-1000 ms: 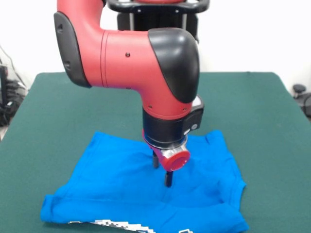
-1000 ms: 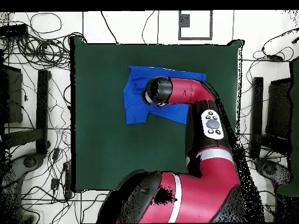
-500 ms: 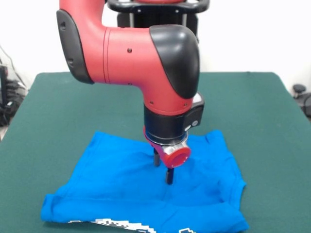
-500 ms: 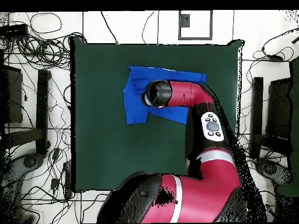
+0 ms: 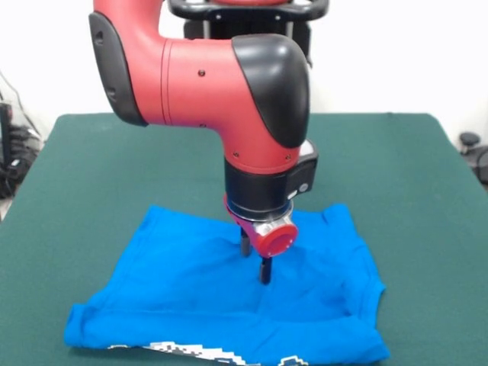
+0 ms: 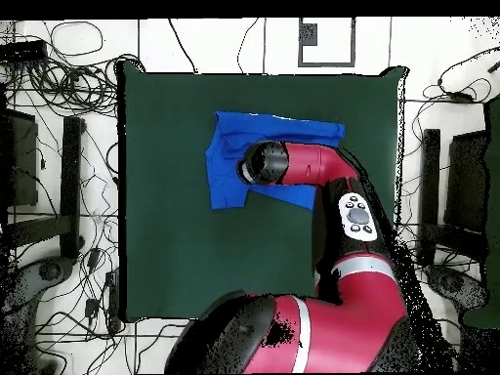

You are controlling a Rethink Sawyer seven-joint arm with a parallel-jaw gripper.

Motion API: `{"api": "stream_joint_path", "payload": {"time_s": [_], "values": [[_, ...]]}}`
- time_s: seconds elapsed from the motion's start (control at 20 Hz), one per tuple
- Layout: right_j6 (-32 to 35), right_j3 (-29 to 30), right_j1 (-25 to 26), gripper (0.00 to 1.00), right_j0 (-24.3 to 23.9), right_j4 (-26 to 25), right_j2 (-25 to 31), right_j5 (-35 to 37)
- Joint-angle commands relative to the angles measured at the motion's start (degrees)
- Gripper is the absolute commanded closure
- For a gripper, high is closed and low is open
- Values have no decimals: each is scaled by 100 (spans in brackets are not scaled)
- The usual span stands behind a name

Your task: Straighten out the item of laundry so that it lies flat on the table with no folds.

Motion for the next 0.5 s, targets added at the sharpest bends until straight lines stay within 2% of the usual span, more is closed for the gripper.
{"api": "stream_joint_path", "payload": {"time_s": [0.05, 0.2, 0.5], "values": [[-915, 1319, 485, 0, -9, -175, 441, 385], [-1023, 1324, 490, 0, -19, -222, 470, 429], [-768, 1357, 500, 0, 23, -170, 414, 321]]}}
